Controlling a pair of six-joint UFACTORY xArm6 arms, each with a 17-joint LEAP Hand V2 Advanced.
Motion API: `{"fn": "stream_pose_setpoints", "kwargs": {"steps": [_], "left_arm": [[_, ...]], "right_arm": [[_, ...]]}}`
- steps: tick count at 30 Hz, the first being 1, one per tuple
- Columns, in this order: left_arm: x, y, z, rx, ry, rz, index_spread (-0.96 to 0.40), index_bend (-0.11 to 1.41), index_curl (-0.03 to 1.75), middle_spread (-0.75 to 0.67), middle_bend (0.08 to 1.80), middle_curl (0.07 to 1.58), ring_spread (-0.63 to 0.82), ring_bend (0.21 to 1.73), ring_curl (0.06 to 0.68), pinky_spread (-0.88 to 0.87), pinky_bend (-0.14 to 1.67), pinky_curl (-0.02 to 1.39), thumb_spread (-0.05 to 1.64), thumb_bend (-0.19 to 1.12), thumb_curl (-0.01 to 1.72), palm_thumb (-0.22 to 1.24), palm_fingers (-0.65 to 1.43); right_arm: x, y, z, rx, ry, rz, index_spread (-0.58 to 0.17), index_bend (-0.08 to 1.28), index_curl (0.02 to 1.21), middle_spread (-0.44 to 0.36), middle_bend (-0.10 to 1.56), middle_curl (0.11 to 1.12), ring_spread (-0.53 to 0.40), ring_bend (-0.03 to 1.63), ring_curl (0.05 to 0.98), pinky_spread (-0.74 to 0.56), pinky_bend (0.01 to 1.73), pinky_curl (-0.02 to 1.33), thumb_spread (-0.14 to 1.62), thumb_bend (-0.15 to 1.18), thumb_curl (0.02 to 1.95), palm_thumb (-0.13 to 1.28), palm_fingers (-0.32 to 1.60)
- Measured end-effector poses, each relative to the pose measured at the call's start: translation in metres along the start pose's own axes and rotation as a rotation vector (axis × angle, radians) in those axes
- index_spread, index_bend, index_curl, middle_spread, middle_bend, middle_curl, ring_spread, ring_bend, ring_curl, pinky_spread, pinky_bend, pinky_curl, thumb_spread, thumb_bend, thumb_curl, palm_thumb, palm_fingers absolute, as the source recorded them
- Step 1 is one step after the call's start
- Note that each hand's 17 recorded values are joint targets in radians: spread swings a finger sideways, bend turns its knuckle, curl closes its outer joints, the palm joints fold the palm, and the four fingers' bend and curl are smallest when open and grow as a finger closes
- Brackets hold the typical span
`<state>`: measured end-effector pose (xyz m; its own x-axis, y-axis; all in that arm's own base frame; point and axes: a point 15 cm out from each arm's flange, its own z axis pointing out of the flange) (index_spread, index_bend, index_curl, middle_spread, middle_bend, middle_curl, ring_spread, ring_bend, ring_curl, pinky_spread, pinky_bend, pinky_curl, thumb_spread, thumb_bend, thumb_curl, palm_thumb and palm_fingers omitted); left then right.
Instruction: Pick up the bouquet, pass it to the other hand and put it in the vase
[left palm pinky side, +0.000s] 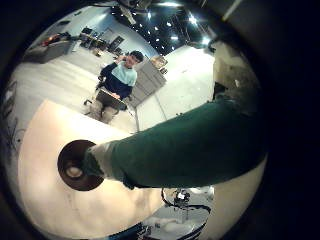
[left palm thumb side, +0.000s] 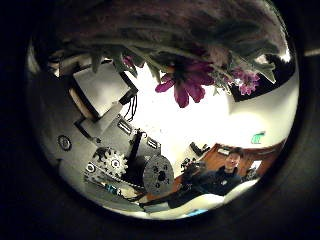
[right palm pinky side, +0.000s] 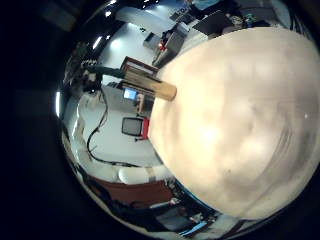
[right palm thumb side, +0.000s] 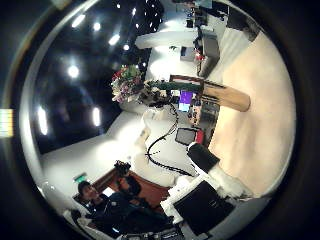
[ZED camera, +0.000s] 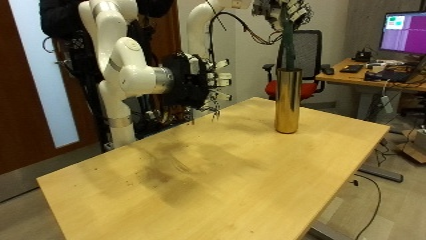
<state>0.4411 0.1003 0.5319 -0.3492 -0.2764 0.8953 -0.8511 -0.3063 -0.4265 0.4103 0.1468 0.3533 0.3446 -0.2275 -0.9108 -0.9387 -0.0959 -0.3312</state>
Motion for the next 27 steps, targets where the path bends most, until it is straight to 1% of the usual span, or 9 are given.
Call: {"fn": "stream_pose_setpoints", "kwargs": {"steps": [3,5,6,7,11,14,17,23,27], "left_arm": [[-0.02,0.012,0.002,0.004,0.021,-0.033,-0.72,0.33,1.41,-0.45,1.18,0.85,-0.43,1.33,0.571,-0.65,0.97,0.86,0.26,-0.06,0.89,0.94,0.86],[-0.036,0.022,0.002,0.007,0.031,-0.053,-0.65,0.24,1.35,-0.4,0.99,0.82,-0.38,1.09,0.518,-0.58,0.77,0.8,0.51,-0.11,0.8,0.73,0.18],[-0.044,0.027,0.0,0.01,0.032,-0.057,-0.58,0.27,1.3,-0.3,0.86,0.76,-0.23,0.98,0.475,-0.37,0.53,0.75,0.67,-0.08,0.73,0.63,-0.08],[-0.053,0.031,-0.002,0.009,0.026,-0.061,-0.51,0.24,1.26,-0.22,0.74,0.69,-0.13,0.92,0.417,-0.23,0.44,0.69,0.74,-0.07,0.69,0.59,-0.11],[-0.092,0.053,-0.027,-0.007,-0.053,-0.106,-0.13,0.03,0.92,0.31,0.33,0.47,0.34,0.69,0.287,0.34,0.34,0.53,0.85,-0.08,0.51,0.38,-0.32],[-0.126,0.074,-0.052,-0.035,-0.129,-0.168,0.01,0.03,0.72,0.47,0.22,0.39,0.49,0.58,0.236,0.51,0.28,0.46,0.82,-0.07,0.44,0.27,-0.31],[-0.139,0.086,-0.082,-0.005,-0.156,-0.198,0.09,0.05,0.47,0.57,0.16,0.31,0.59,0.49,0.197,0.61,0.23,0.4,0.77,-0.05,0.39,0.22,-0.25],[-0.111,0.108,-0.123,0.035,-0.154,-0.194,0.11,0.1,0.27,0.59,0.15,0.23,0.63,0.42,0.178,0.63,0.19,0.35,0.76,-0.04,0.35,0.21,-0.2],[-0.1,0.127,-0.122,0.011,-0.183,-0.204,0.11,0.11,0.21,0.59,0.15,0.19,0.64,0.4,0.179,0.63,0.19,0.33,0.75,-0.04,0.34,0.22,-0.18]], "right_arm": [[0.001,0.0,-0.001,0.002,0.0,0.001,-0.396,0.18,0.28,0.061,0.18,0.28,0.173,0.26,0.265,0.31,0.32,0.33,0.95,-0.03,0.46,0.78,0.01],[0.0,0.001,-0.001,0.0,-0.004,0.001,-0.396,0.17,0.28,0.043,0.18,0.28,0.173,0.26,0.266,0.31,0.32,0.33,0.95,-0.03,0.46,0.77,0.02],[0.0,0.001,-0.001,0.0,-0.005,0.001,-0.396,0.18,0.28,0.04,0.18,0.28,0.173,0.26,0.266,0.31,0.32,0.33,0.95,-0.03,0.46,0.77,0.02],[-0.002,0.001,0.0,-0.003,-0.009,0.001,-0.395,0.18,0.28,0.038,0.18,0.28,0.173,0.26,0.265,0.31,0.31,0.32,0.95,-0.03,0.46,0.77,0.03],[-0.006,0.002,0.002,-0.01,-0.016,0.0,-0.389,0.18,0.29,0.038,0.17,0.28,0.164,0.25,0.266,0.31,0.31,0.32,0.95,-0.03,0.46,0.77,0.04],[-0.005,0.002,0.001,-0.008,-0.017,-0.002,-0.387,0.18,0.3,0.043,0.17,0.28,0.163,0.25,0.266,0.31,0.3,0.32,0.95,-0.03,0.46,0.78,0.04],[-0.007,0.001,0.002,-0.007,-0.02,-0.004,-0.385,0.18,0.3,0.046,0.17,0.27,0.158,0.25,0.266,0.3,0.29,0.32,0.95,-0.03,0.46,0.78,0.05],[-0.011,0.002,0.004,-0.013,-0.021,-0.014,-0.381,0.19,0.31,0.03,0.17,0.27,0.157,0.24,0.263,0.3,0.28,0.32,0.96,-0.03,0.46,0.79,0.07],[-0.016,0.007,0.017,-0.049,-0.027,-0.024,-0.375,0.19,0.32,0.03,0.17,0.27,0.157,0.23,0.262,0.3,0.26,0.32,0.96,-0.03,0.46,0.78,0.08]]}}
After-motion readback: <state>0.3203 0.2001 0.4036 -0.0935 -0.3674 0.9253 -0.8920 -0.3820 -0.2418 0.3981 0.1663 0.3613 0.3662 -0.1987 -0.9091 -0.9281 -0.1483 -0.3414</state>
